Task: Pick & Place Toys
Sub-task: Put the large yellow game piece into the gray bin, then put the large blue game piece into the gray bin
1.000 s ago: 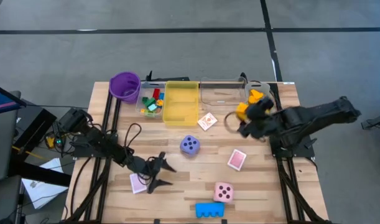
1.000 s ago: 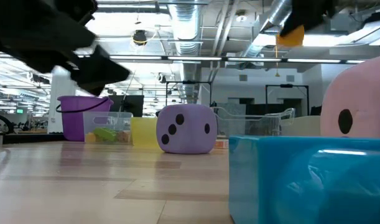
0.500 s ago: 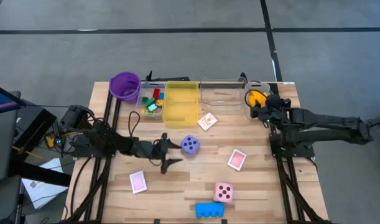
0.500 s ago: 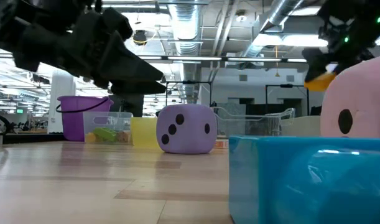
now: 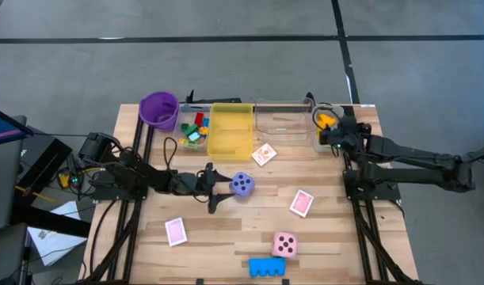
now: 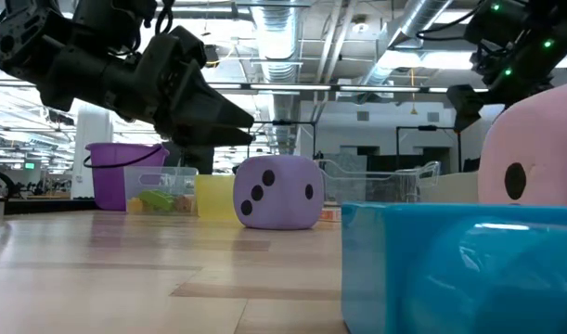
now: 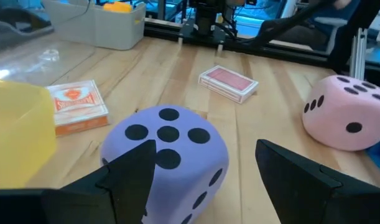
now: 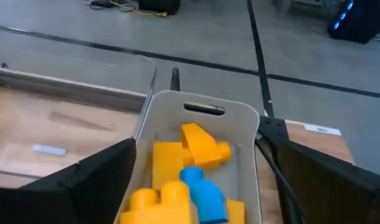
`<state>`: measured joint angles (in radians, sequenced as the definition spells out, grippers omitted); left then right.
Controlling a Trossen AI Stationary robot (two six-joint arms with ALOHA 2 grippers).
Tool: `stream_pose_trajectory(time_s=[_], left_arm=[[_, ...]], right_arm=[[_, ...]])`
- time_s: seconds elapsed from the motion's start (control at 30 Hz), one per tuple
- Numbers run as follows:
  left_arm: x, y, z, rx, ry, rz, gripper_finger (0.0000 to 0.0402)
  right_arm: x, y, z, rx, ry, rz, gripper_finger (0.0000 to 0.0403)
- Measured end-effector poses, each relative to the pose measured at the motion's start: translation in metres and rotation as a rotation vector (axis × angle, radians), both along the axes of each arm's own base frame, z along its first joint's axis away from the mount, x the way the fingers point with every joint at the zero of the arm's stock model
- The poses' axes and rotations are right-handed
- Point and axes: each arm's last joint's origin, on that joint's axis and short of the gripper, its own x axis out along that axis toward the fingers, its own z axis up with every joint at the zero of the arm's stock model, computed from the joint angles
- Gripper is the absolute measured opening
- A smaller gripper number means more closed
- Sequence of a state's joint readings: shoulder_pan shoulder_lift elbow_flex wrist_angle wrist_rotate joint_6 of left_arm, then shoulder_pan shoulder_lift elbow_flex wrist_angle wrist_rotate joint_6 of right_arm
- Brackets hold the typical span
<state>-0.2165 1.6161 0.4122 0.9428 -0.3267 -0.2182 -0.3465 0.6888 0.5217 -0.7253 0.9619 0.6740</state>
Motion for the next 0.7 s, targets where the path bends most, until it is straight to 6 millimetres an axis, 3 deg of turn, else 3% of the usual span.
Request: stream_pose_trajectory(time_s=[0.13,0.3,0.47,0.7], left_arm=[[0.000,0.000,0.000,-0.053,-0.006,0.014,0.0269],[0.000,-0.002,0.000,-0.131,-0.013,0.009,0.0269],[0.005,-0.017,0.007,-0.160,-0.032,-0.092,0.0269],[0.018,-0.052,0.032,-0.060,-0.078,-0.134,0.0269]], right_arm=[[0.010,0.000,0.006,0.007,-0.091,0.098,0.0375],[0.037,0.021,0.023,0.024,-0.256,0.526,0.0374],[0.055,0.059,0.029,-0.011,-0.318,0.764,0.0374],[0.075,0.131,0.014,-0.066,-0.343,0.893,0.0374]])
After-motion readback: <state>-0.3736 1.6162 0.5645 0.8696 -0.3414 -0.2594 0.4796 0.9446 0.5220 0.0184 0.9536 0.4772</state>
